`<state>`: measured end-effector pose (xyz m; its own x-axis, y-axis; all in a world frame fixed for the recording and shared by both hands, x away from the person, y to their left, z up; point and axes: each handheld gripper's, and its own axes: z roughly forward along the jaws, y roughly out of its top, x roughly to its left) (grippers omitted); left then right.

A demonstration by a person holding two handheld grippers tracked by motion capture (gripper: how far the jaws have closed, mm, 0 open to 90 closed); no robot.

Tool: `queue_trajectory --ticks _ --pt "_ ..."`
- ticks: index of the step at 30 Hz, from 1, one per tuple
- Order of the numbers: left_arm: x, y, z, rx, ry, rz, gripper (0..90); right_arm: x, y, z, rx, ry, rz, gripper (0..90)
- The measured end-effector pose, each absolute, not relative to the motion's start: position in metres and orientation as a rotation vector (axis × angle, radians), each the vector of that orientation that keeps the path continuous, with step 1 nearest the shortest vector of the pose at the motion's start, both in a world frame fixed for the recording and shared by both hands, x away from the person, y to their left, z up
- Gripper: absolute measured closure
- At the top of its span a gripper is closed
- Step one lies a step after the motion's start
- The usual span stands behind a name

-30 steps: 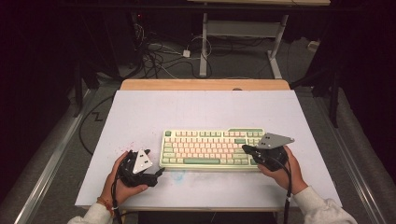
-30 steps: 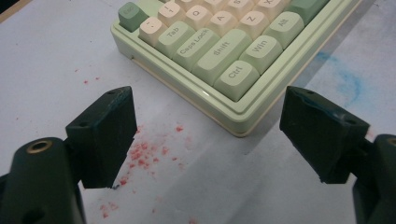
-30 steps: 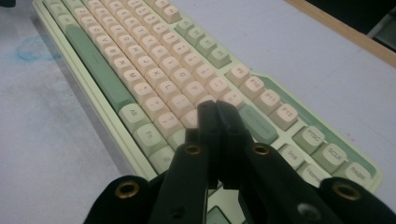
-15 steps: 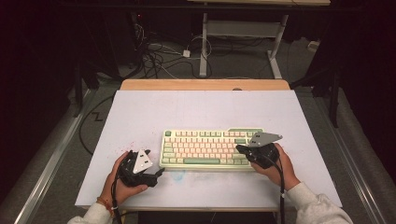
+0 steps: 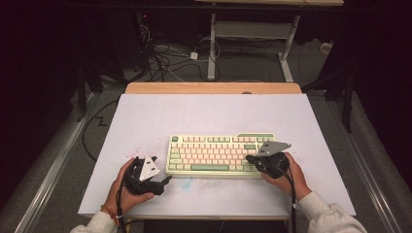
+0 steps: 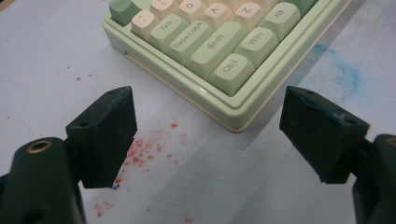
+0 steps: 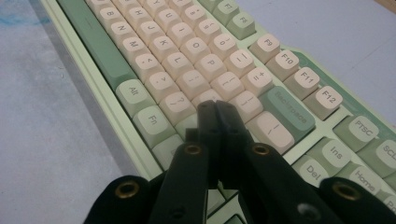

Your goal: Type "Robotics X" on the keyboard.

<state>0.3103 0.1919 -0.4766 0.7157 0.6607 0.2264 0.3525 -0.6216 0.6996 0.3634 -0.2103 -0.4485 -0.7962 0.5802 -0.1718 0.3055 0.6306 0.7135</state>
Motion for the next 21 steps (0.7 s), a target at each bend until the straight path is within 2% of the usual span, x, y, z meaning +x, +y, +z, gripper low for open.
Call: queue_trajectory --ticks 21 --pt "0.3096 0.1911 -0.4767 2.279 0.766 0.619 17.9 0.3621 -0.2136 -0.4517 0.710 2.475 0.967 90.0"
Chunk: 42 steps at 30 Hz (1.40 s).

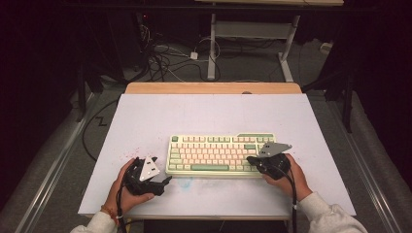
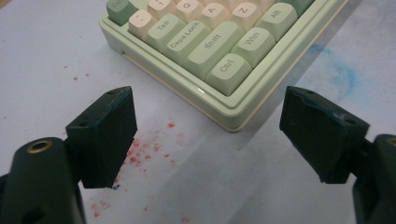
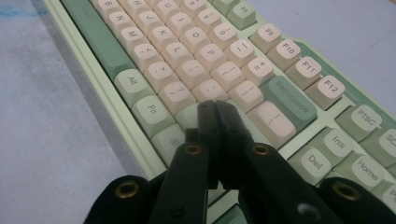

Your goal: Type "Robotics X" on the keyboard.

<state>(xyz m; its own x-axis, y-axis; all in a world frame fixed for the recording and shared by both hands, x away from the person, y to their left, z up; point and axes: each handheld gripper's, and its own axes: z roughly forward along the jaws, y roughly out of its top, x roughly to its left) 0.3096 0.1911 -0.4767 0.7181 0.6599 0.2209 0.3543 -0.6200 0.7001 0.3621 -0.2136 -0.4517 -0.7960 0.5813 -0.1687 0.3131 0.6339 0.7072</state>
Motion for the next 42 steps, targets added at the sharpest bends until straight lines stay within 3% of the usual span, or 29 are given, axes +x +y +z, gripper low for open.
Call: queue_trajectory --ticks 11,23,26,42 --pt "0.308 0.191 -0.472 2.253 0.774 0.621 20.6 0.361 -0.213 -0.456 0.709 2.474 0.954 90.0" --pt "0.311 0.189 -0.453 2.244 0.730 0.531 76.3 0.359 -0.213 -0.457 0.711 2.464 0.950 90.0" --pt "0.314 0.186 -0.450 2.258 0.735 0.523 86.5 0.359 -0.213 -0.457 0.710 2.461 0.949 90.0" --pt "0.331 0.165 -0.438 2.324 0.703 0.480 87.6 0.359 -0.212 -0.457 0.716 2.453 0.947 90.0"
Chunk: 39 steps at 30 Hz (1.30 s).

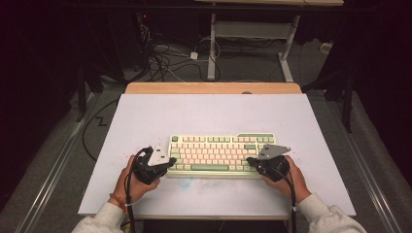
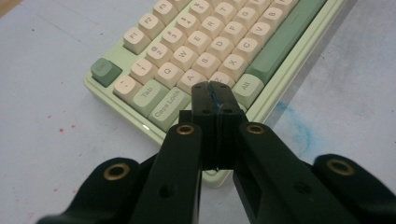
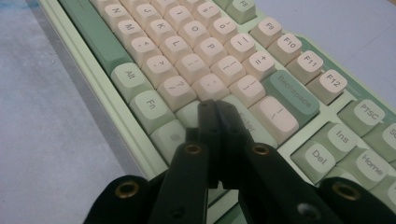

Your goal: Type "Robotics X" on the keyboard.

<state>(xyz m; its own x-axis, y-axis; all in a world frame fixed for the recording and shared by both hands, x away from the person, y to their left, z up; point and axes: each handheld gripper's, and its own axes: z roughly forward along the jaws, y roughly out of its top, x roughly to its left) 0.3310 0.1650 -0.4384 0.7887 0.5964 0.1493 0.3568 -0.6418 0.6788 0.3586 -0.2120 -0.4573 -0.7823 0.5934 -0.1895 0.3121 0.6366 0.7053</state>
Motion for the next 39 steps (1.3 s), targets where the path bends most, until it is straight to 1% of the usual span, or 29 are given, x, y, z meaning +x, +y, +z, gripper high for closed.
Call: queue_trajectory --ticks 14,25,39 --pt "0.352 0.142 -0.441 2.370 0.715 0.438 87.6 0.359 -0.211 -0.458 0.710 2.448 0.946 90.0" --pt "0.364 0.123 -0.445 2.402 0.679 0.407 87.6 0.359 -0.211 -0.458 0.706 2.447 0.945 90.0" --pt "0.370 0.107 -0.448 2.433 0.644 0.388 87.6 0.359 -0.211 -0.458 0.704 2.446 0.947 90.0"
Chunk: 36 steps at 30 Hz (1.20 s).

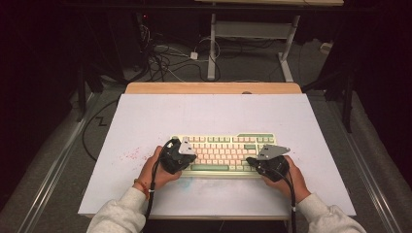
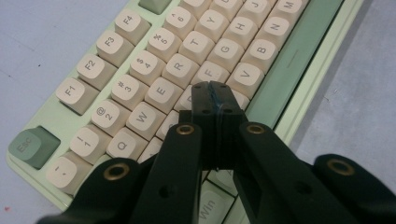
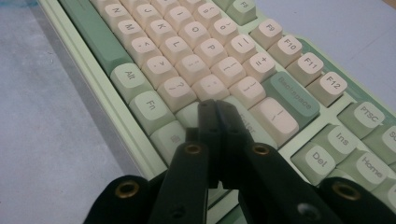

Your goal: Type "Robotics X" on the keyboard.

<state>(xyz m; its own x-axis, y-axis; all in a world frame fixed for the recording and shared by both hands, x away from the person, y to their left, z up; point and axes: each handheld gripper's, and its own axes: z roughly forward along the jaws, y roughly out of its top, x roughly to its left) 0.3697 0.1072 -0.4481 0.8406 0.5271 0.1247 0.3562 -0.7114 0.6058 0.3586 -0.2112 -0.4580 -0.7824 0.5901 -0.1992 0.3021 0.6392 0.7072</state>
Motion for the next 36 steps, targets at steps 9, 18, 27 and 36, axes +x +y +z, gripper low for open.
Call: queue_trajectory --ticks 9,18,27,36 --pt "0.3694 0.1071 -0.4490 2.438 0.645 0.395 87.5 0.3586 -0.2111 -0.4579 0.703 2.447 0.945 90.0" --pt "0.3692 0.1079 -0.4487 2.436 0.647 0.404 87.5 0.3585 -0.2110 -0.4578 0.702 2.449 0.942 90.0" --pt "0.3681 0.1057 -0.4520 2.449 0.635 0.412 87.4 0.3584 -0.2109 -0.4578 0.702 2.449 0.939 90.0" --pt "0.3675 0.1087 -0.4474 2.430 0.641 0.430 87.4 0.3585 -0.2112 -0.4578 0.705 2.449 0.942 90.0"
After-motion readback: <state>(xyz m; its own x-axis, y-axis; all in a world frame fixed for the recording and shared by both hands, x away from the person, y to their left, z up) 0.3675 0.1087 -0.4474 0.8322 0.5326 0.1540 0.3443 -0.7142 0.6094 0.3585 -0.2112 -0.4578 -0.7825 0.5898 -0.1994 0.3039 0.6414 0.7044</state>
